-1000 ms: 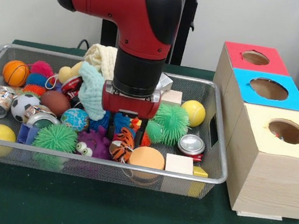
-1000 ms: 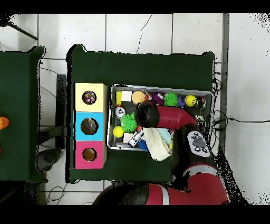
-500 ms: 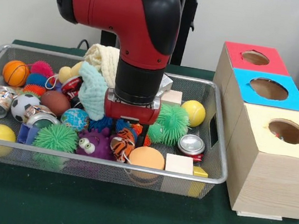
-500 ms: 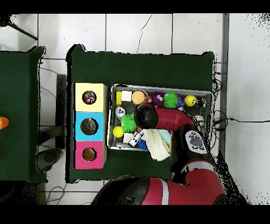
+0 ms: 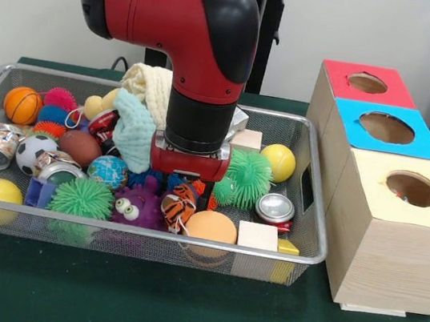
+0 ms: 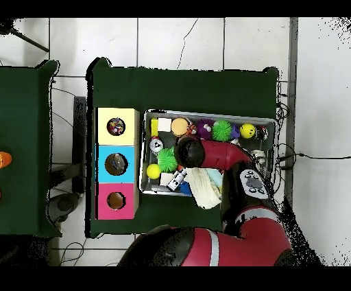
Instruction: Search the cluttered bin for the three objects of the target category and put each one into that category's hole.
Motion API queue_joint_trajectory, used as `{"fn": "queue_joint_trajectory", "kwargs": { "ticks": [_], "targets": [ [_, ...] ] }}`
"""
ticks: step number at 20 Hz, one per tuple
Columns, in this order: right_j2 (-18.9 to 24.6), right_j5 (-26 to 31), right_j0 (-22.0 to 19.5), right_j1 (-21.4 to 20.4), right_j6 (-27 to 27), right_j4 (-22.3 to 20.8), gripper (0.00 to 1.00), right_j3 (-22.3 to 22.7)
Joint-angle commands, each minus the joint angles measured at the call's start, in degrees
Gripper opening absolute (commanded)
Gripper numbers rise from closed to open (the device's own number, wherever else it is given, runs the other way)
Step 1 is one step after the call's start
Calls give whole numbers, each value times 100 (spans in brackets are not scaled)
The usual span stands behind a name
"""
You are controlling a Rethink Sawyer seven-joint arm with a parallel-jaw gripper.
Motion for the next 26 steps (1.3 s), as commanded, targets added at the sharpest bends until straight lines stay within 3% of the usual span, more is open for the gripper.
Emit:
{"fn": "queue_joint_trajectory", "kwargs": {
  "ticks": [1, 8, 9, 15, 19, 22, 24, 26],
  "targets": [
    [327, -141, -105, 156, 438, -133, 100, -178],
    [283, -240, -107, 160, 503, -136, 100, -167],
    [210, -288, -70, 150, 588, -124, 0, -142],
    [237, -15, -64, 199, 428, -122, 0, -292],
    [279, 80, -91, -104, 428, -95, 0, -52],
    [420, 195, -194, -807, 472, -3, 0, 642],
    [517, 526, -229, -1672, 491, 180, 0, 1335],
    [474, 826, -164, -2222, 536, 339, 0, 1668]
  ]
}}
